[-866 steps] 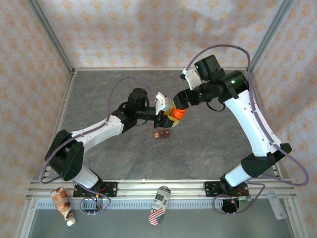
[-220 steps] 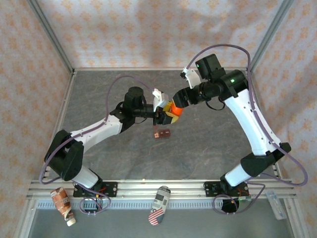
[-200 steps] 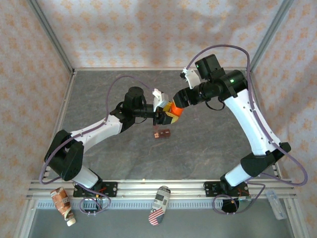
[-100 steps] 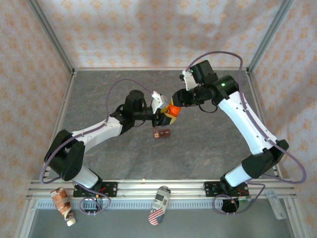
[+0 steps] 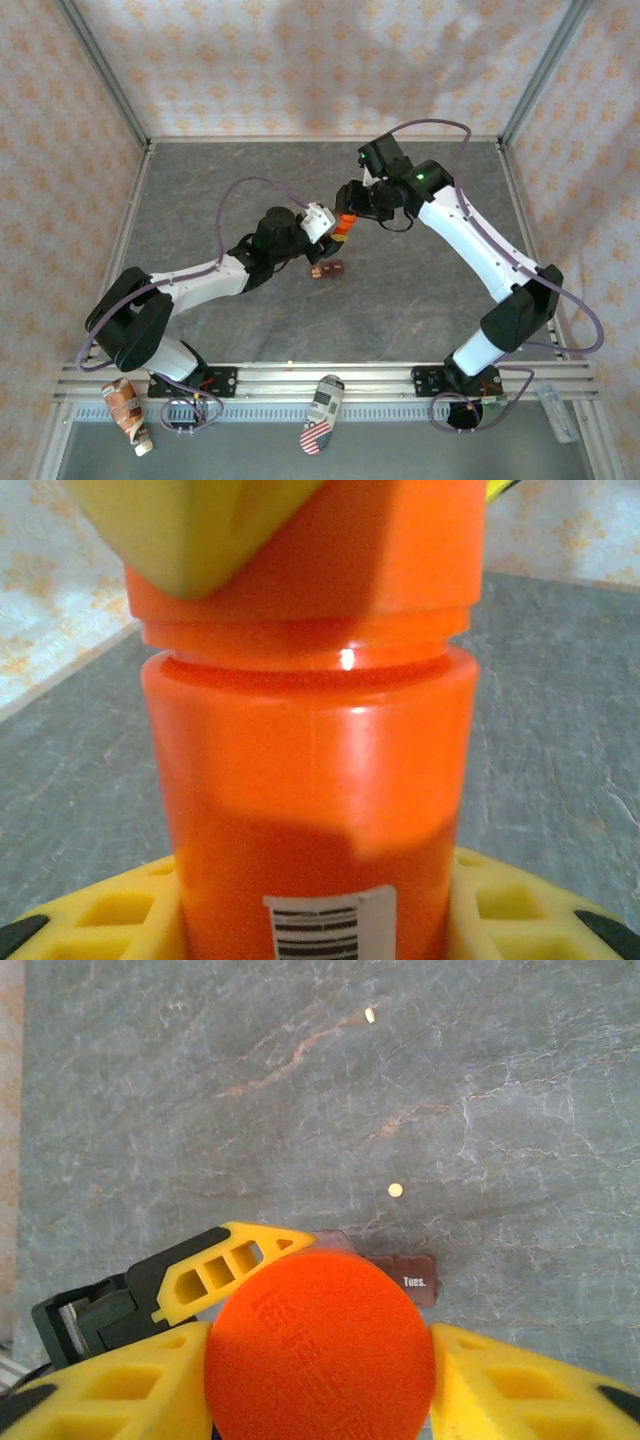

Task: Sort the pills into containers

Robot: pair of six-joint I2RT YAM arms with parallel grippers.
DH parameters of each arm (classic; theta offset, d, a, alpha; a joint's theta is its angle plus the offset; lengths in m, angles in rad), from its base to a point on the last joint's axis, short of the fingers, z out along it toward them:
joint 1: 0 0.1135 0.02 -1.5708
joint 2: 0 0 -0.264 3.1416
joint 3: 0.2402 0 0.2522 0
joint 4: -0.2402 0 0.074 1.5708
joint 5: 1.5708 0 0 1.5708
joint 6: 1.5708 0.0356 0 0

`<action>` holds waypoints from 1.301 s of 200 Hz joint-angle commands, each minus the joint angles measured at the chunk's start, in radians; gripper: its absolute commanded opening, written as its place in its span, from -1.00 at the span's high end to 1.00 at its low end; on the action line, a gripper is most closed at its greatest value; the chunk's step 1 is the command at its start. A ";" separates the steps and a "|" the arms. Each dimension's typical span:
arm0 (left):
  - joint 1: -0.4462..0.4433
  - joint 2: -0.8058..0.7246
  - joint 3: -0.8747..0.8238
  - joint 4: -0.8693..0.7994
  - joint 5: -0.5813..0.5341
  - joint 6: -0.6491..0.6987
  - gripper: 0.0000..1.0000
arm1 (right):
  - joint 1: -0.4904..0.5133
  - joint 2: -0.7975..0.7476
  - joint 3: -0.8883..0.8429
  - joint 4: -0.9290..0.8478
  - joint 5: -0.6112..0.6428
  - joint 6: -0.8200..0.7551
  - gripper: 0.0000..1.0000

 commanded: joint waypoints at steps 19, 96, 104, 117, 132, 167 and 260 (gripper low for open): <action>0.021 -0.052 0.062 0.179 0.125 -0.051 1.00 | -0.059 -0.132 0.071 -0.002 -0.015 -0.022 -0.53; 0.069 -0.027 0.200 -0.029 0.562 -0.164 1.00 | -0.123 -0.209 0.218 -0.182 -0.136 -0.392 -0.67; 0.068 -0.020 0.220 -0.062 0.594 -0.165 1.00 | -0.122 -0.196 0.236 -0.204 -0.159 -0.432 -0.67; 0.069 -0.011 0.243 -0.111 0.625 -0.161 1.00 | -0.121 -0.170 0.272 -0.244 -0.182 -0.475 -0.67; 0.069 -0.006 0.251 -0.129 0.640 -0.159 1.00 | -0.121 -0.142 0.304 -0.273 -0.192 -0.497 -0.67; 0.069 0.005 0.265 -0.144 0.653 -0.159 1.00 | -0.105 -0.104 0.323 -0.305 -0.217 -0.525 -0.67; 0.070 0.012 0.284 -0.180 0.658 -0.139 1.00 | -0.078 -0.103 0.229 -0.298 -0.205 -0.539 -0.58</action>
